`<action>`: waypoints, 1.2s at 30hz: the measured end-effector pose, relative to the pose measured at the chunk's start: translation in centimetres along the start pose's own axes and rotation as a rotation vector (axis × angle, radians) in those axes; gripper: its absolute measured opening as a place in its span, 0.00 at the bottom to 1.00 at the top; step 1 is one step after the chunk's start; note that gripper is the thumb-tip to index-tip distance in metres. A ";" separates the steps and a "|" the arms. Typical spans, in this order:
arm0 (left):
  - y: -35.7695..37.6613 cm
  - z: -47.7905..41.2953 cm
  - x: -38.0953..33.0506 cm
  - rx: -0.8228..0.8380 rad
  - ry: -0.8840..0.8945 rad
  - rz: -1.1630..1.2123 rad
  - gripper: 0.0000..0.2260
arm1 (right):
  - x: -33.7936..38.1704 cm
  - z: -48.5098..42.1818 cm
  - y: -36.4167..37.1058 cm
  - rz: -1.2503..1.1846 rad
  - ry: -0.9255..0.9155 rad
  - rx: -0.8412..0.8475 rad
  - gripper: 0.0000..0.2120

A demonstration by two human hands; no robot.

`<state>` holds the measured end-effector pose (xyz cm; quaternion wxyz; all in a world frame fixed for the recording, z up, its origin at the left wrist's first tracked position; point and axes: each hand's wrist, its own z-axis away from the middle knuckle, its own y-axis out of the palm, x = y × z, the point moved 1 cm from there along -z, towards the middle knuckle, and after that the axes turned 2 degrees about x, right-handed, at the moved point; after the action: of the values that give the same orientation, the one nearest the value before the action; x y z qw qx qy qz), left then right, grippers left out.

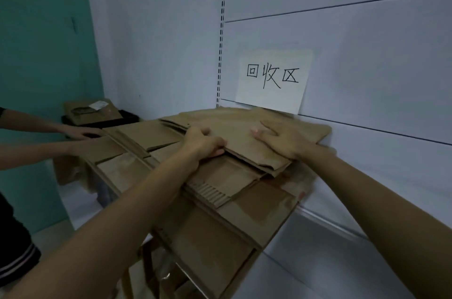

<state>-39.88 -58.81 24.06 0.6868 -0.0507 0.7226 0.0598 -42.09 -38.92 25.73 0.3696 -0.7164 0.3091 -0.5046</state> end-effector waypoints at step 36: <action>-0.4 10.0 32.5 0.584 0.157 -1.803 0.22 | -11.7 27.4 17.8 0.402 0.057 0.236 0.37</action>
<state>-31.58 -57.33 -8.86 0.4093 -0.4194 0.4416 -0.6793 -20.75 -32.90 -1.03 0.5350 -0.5776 0.3949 -0.4736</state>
